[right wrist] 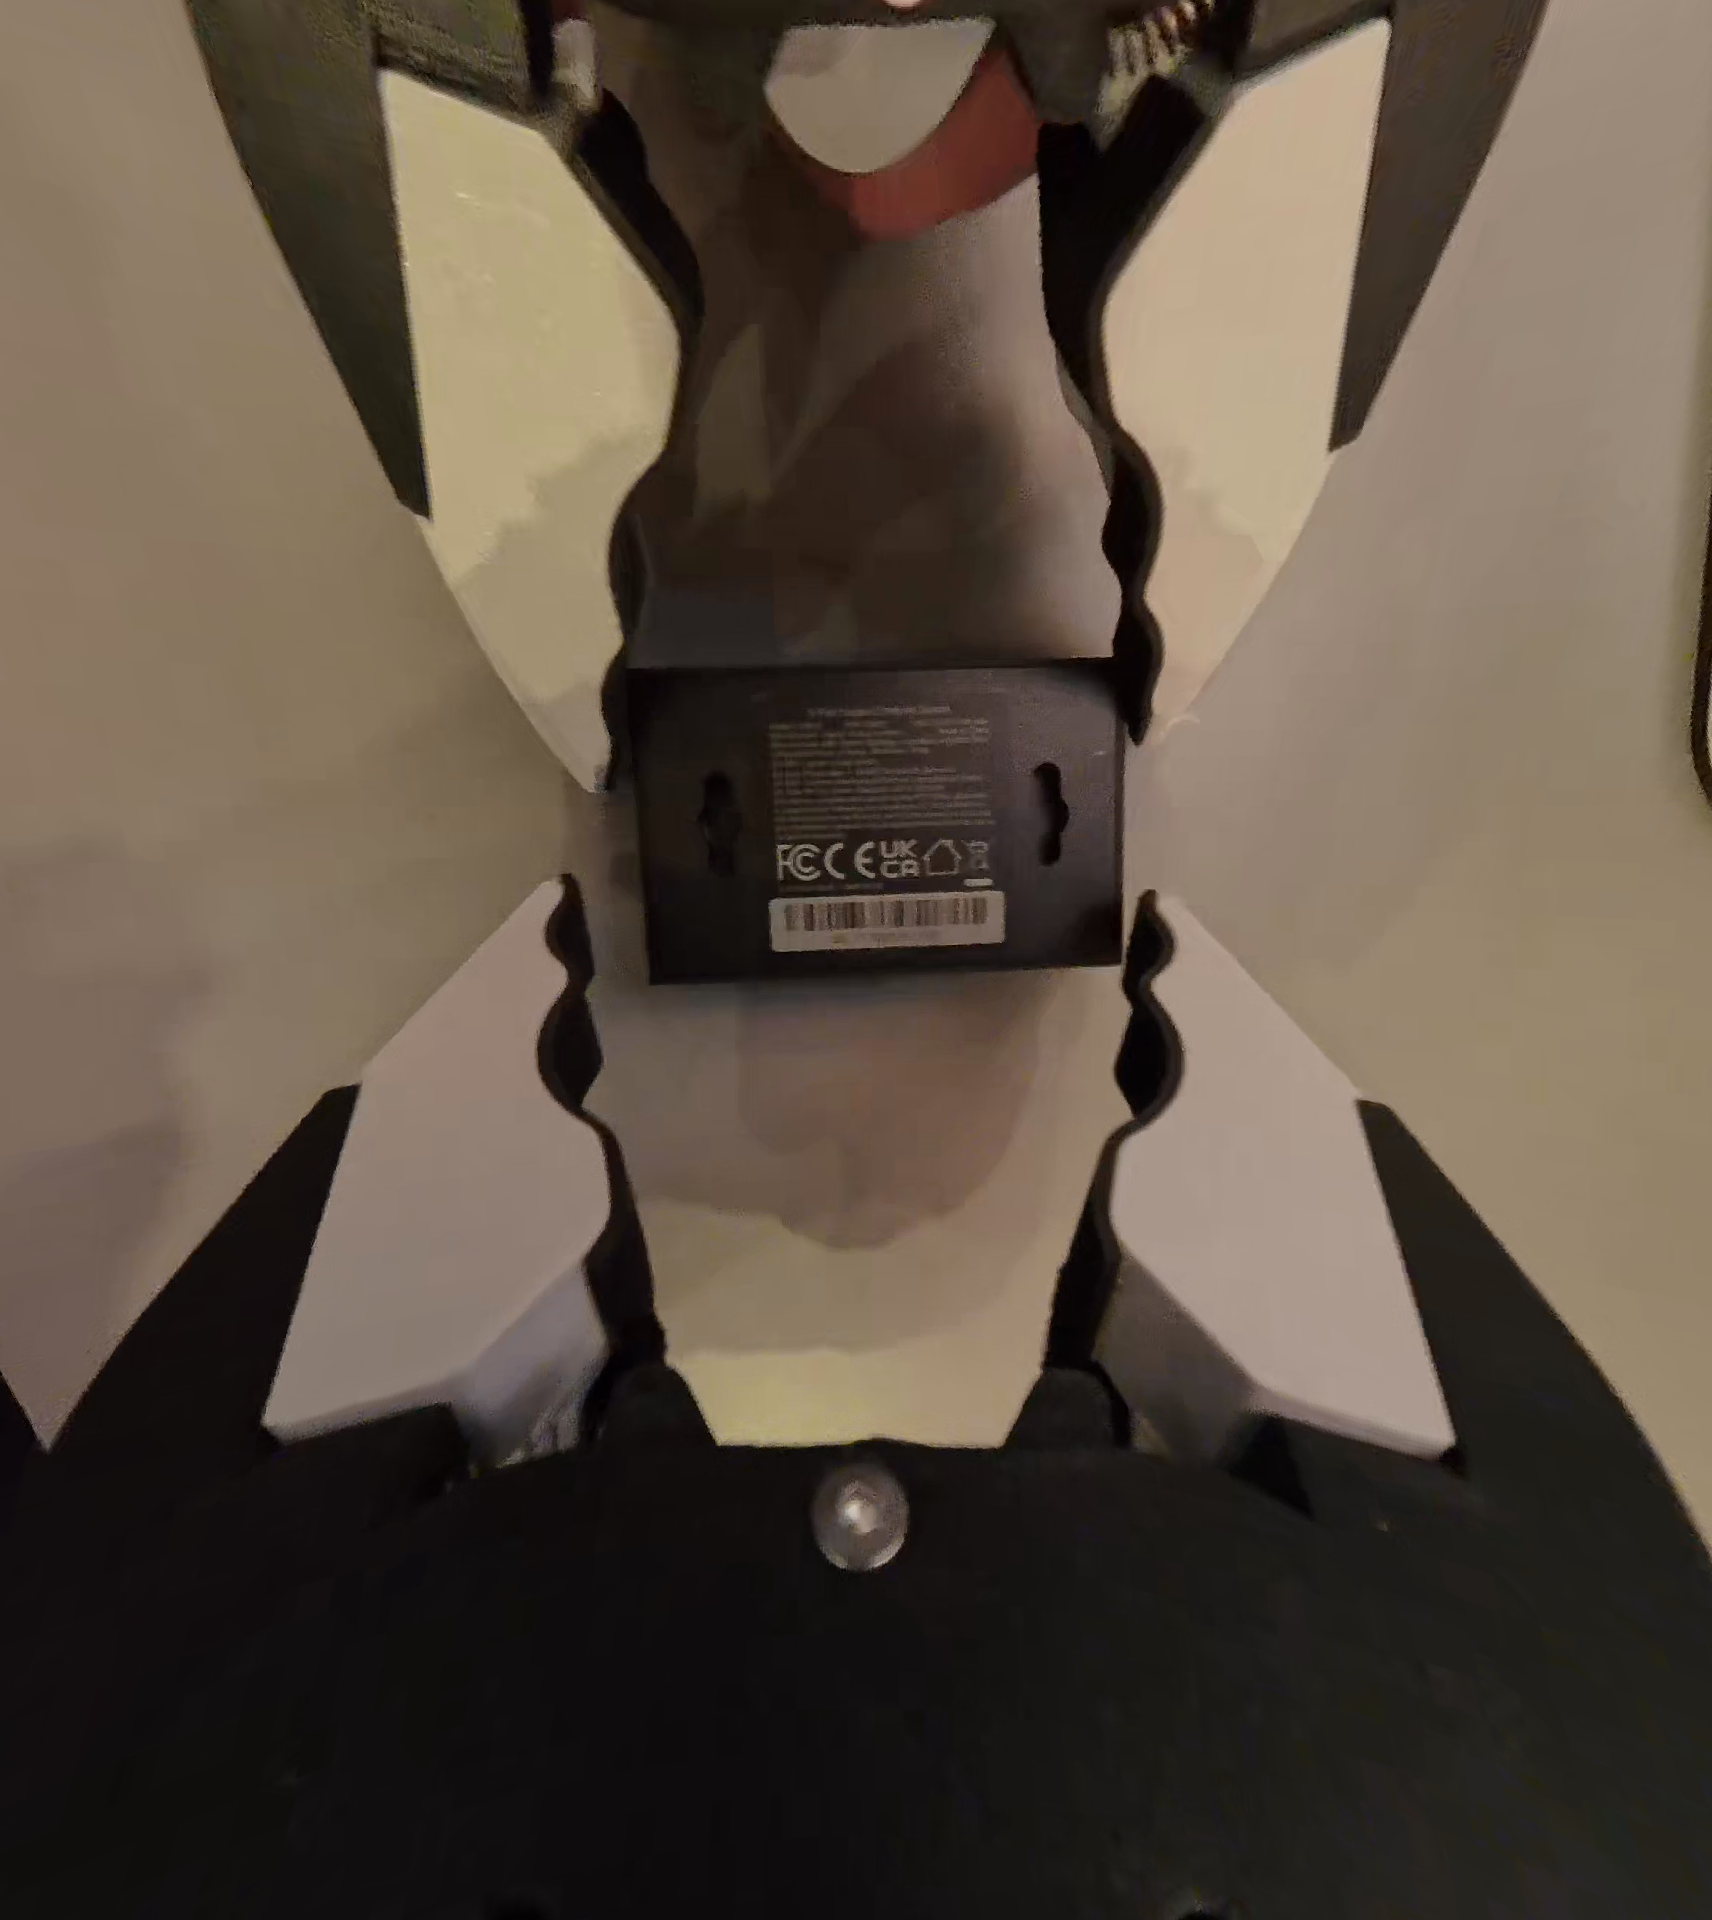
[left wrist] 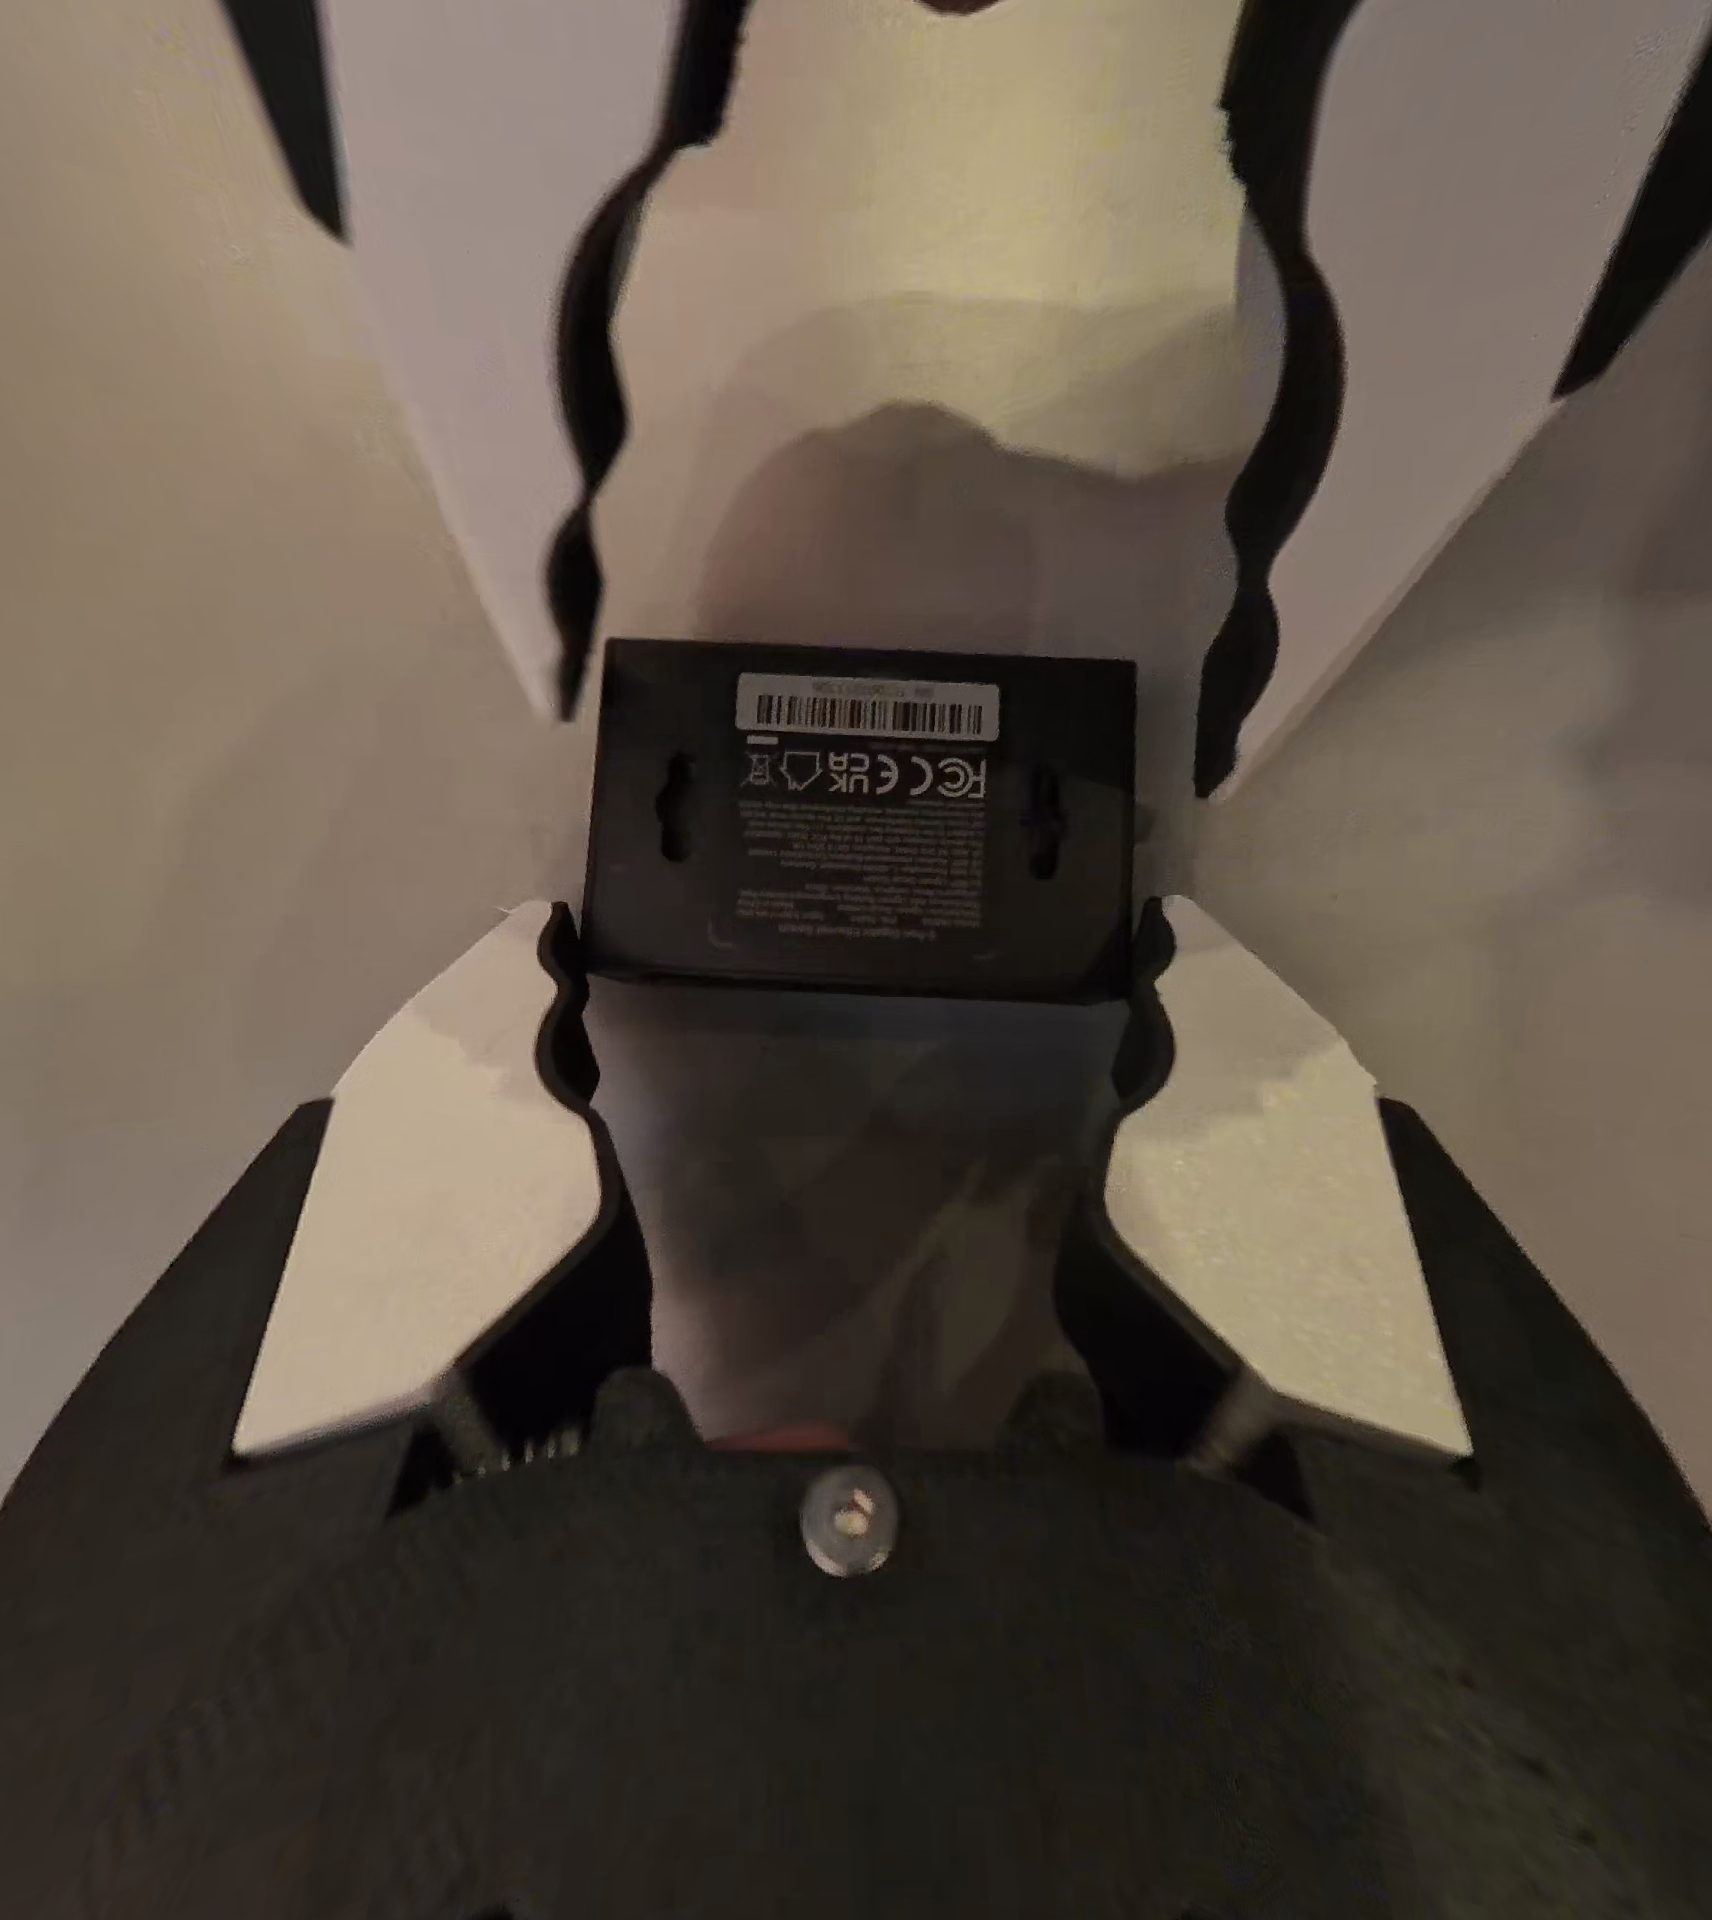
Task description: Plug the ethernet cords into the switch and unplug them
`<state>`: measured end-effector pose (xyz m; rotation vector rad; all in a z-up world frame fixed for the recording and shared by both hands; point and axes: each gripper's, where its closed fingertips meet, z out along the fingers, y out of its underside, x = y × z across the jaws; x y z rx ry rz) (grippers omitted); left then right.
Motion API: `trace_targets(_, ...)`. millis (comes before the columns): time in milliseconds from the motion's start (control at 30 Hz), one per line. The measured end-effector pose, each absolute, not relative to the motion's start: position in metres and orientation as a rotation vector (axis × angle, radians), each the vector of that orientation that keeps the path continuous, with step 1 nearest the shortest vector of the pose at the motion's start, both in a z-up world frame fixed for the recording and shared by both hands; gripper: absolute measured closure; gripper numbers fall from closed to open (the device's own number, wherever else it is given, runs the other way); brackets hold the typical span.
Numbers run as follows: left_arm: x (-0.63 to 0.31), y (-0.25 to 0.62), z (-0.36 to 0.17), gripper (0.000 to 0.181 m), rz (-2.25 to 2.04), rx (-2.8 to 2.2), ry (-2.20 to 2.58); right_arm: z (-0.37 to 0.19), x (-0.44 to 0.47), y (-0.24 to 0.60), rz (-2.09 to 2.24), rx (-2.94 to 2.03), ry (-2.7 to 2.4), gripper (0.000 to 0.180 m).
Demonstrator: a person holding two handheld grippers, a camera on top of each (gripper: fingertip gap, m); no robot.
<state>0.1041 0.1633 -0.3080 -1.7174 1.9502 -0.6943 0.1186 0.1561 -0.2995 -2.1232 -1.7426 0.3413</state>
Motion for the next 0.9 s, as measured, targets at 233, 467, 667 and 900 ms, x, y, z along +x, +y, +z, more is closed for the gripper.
trace_targets(233, 0.105, 0.162, -0.308, 0.082, -0.679, -1.744, 1.944, -0.300, 0.120, 0.160, 0.319, -2.101, -1.756, 0.090)
trace_targets(467, 0.104, 0.160, -0.303, 0.074, -0.714, -1.713, 1.956, -0.299, 0.121, 0.161, 0.328, -2.122, -1.769, 0.071)
trace_targets(667, 0.096, 0.176, -0.272, 0.068, -0.732, -1.683, 1.885, -0.245, 0.119, 0.171, 0.364, -2.015, -1.698, 0.070)
trace_targets(900, 0.088, 0.201, -0.205, 0.105, -0.778, -1.592, 1.656, -0.099, 0.100, 0.222, 0.389, -1.687, -1.352, 0.091)
